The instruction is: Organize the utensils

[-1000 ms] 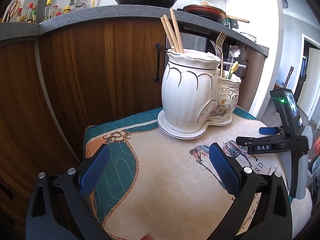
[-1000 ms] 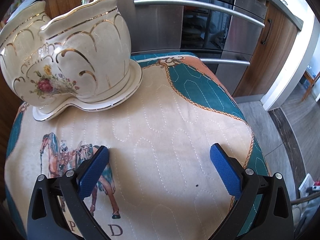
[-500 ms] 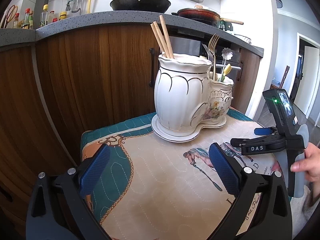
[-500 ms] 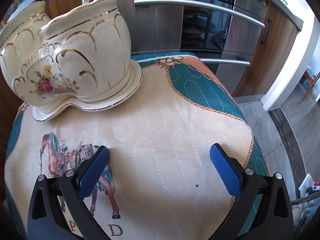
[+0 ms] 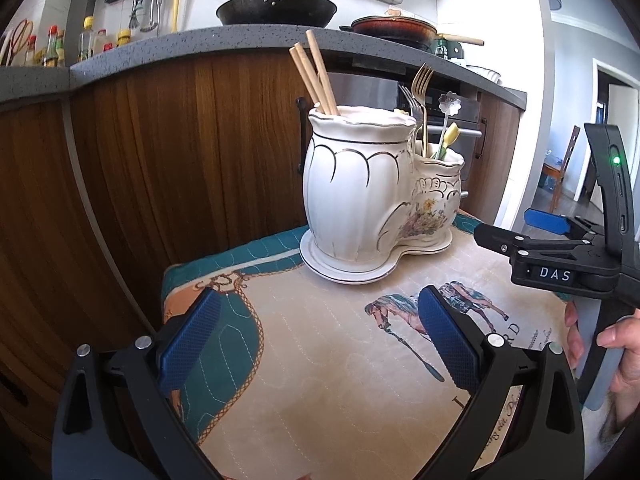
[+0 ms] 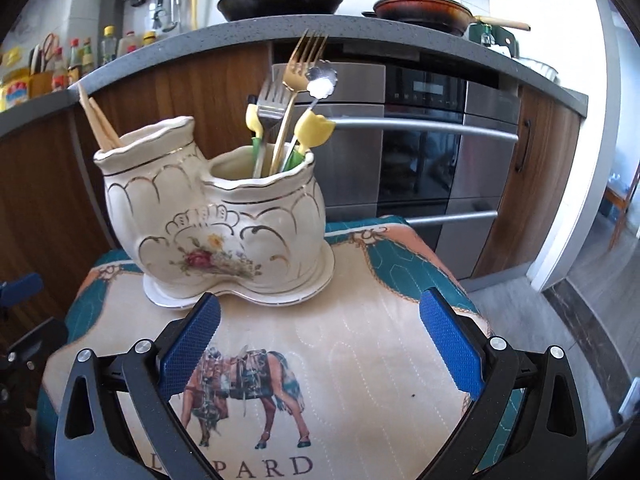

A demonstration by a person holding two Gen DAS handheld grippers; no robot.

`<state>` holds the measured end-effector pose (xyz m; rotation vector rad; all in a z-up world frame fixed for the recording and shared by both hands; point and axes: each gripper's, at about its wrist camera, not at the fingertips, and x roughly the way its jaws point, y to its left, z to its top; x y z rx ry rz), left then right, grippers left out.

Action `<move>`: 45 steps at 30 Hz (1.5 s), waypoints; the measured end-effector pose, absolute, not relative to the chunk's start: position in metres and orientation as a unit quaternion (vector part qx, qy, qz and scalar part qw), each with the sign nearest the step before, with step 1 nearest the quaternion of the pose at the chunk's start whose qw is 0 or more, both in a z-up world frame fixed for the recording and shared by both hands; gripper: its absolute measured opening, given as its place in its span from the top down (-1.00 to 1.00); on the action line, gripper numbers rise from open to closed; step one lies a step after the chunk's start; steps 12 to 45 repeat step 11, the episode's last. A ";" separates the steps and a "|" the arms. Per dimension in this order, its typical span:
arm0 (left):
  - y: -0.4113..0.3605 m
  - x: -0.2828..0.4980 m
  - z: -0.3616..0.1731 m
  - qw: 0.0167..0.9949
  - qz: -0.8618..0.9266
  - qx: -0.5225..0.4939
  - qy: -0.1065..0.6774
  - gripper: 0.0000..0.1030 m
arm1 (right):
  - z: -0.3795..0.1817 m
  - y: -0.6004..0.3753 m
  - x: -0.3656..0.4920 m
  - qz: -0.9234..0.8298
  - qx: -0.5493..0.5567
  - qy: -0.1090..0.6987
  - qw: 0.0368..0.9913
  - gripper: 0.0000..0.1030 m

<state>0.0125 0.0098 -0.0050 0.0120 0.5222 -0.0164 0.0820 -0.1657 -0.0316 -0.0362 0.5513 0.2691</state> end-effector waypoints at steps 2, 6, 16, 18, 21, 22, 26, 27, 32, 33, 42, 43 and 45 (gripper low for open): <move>0.008 0.011 -0.004 0.967 -0.010 0.008 0.253 -0.89 | -0.028 -0.161 0.075 0.136 -0.019 0.259 0.956 -0.93; 0.011 0.012 -0.005 0.967 -0.008 -0.002 0.256 -0.89 | -0.023 -0.158 0.066 0.144 -0.038 0.220 0.964 -0.93; 0.012 0.015 -0.007 0.964 -0.011 -0.006 0.265 -0.89 | -0.015 -0.152 0.056 0.144 -0.064 0.185 0.970 -0.93; 0.012 0.015 -0.007 0.964 -0.011 -0.006 0.265 -0.89 | -0.015 -0.152 0.056 0.144 -0.064 0.185 0.970 -0.93; 0.012 0.015 -0.007 0.964 -0.011 -0.006 0.265 -0.89 | -0.015 -0.152 0.056 0.144 -0.064 0.185 0.970 -0.93; 0.012 0.015 -0.007 0.964 -0.011 -0.006 0.265 -0.89 | -0.015 -0.152 0.056 0.144 -0.064 0.185 0.970 -0.93; 0.012 0.015 -0.007 0.964 -0.011 -0.006 0.265 -0.89 | -0.015 -0.152 0.056 0.144 -0.064 0.185 0.970 -0.93; 0.012 0.015 -0.007 0.964 -0.011 -0.006 0.265 -0.89 | -0.015 -0.152 0.056 0.144 -0.064 0.185 0.970 -0.93; 0.012 0.015 -0.007 0.964 -0.011 -0.006 0.265 -0.89 | -0.015 -0.152 0.056 0.144 -0.064 0.185 0.970 -0.93; 0.012 0.015 -0.007 0.964 -0.011 -0.006 0.265 -0.89 | -0.015 -0.152 0.056 0.144 -0.064 0.185 0.970 -0.93; 0.012 0.015 -0.007 0.964 -0.011 -0.006 0.265 -0.89 | -0.015 -0.152 0.056 0.144 -0.064 0.185 0.970 -0.93; 0.012 0.015 -0.007 0.964 -0.011 -0.006 0.265 -0.89 | -0.015 -0.152 0.056 0.144 -0.064 0.185 0.970 -0.93; 0.012 0.015 -0.007 0.964 -0.011 -0.006 0.265 -0.89 | -0.015 -0.152 0.056 0.144 -0.064 0.185 0.970 -0.93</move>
